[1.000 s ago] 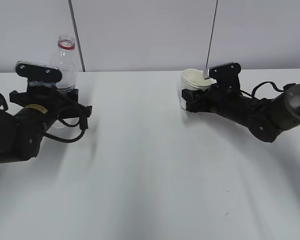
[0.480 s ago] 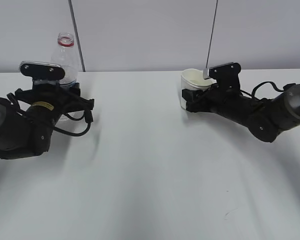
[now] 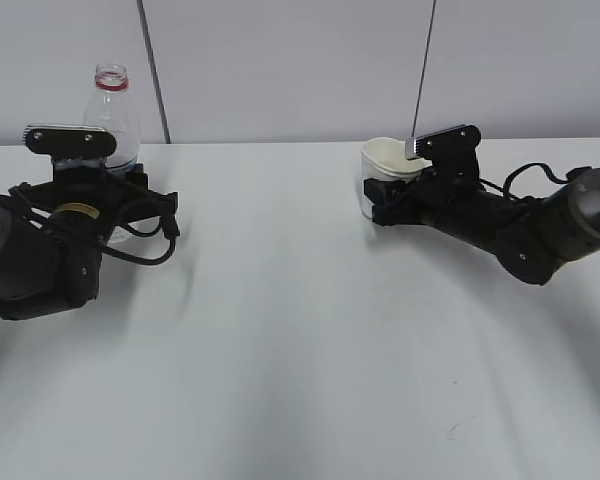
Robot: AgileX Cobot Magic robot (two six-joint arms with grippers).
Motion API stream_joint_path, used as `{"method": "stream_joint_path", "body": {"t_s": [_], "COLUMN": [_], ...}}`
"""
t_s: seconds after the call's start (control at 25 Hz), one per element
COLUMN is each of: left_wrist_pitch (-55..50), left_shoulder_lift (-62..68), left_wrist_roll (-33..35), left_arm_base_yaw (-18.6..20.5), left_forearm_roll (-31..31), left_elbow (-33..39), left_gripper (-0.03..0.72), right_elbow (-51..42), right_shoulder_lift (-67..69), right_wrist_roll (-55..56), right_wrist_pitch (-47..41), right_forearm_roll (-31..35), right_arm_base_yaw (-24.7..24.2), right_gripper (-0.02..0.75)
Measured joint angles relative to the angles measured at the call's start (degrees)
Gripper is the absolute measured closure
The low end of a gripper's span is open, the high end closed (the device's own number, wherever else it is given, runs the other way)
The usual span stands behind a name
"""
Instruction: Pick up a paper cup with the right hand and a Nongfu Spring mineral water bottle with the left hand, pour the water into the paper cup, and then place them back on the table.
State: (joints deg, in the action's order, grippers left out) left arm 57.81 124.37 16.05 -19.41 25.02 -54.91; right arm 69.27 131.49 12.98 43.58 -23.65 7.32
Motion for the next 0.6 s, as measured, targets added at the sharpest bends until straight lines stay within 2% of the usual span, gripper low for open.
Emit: {"method": "stream_joint_path", "body": {"t_s": [0.16,0.6], "left_wrist_pitch": [0.0,-0.11], "left_shoulder_lift": [0.0,0.0], "left_wrist_roll": [-0.1,-0.16], "left_arm_base_yaw": [0.0,0.0], "left_forearm_roll": [0.07,0.14], "left_elbow": [0.0,-0.06], "left_gripper": [0.325,0.326], "right_elbow": [0.0,0.0], "right_shoulder_lift": [0.0,0.27], "right_wrist_roll": [-0.09,-0.21], "right_wrist_pitch": [0.0,1.47], "right_forearm_roll": [0.0,0.14], "right_arm_base_yaw": [0.0,0.0], "right_gripper": [0.282,0.204]}}
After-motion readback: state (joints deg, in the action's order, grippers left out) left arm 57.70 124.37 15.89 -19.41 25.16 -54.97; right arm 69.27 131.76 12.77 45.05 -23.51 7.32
